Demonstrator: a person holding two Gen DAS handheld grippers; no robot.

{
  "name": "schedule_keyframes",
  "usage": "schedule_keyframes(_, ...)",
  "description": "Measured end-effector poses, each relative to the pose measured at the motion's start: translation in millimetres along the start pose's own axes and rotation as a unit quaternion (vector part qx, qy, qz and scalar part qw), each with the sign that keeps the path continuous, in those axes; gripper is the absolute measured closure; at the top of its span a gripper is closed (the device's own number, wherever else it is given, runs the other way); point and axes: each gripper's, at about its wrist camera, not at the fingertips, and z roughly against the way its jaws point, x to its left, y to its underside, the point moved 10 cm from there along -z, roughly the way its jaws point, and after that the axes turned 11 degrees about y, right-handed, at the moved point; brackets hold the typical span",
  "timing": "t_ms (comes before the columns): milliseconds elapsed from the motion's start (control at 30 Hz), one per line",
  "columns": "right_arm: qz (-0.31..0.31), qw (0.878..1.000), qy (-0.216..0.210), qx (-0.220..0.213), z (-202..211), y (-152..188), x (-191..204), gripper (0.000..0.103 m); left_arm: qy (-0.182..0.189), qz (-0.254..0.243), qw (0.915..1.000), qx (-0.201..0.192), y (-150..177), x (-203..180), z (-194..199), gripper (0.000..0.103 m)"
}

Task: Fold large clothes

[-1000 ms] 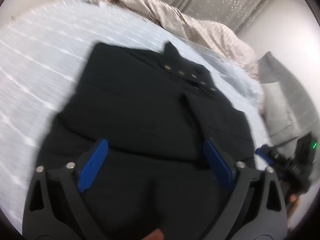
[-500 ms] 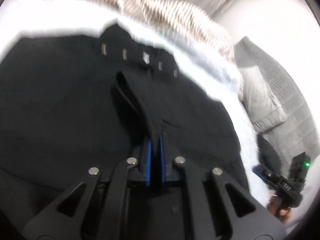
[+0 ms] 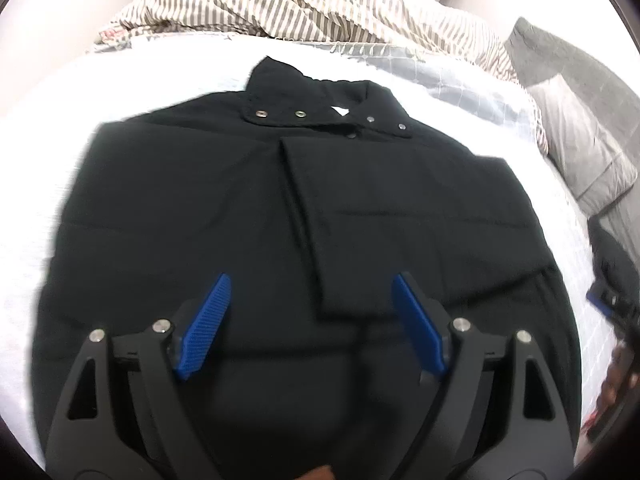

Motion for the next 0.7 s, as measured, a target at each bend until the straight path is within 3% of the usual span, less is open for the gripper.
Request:
schedule_keyframes(167, -0.009, 1.000, -0.011, 0.002, 29, 4, -8, 0.026, -0.017, 0.011, 0.9998, 0.006, 23, 28, 65, 0.010)
schedule_keyframes(367, -0.001, 0.999, -0.024, 0.023, 68, 24, -31, 0.026, 0.000, 0.043, 0.9985, 0.032, 63, 63, 122, 0.010)
schedule_keyframes(700, 0.004, 0.994, -0.051, 0.093, 99, 106, -95, 0.025, 0.073, 0.102, 0.9896, 0.071, 151, 126, 189, 0.010)
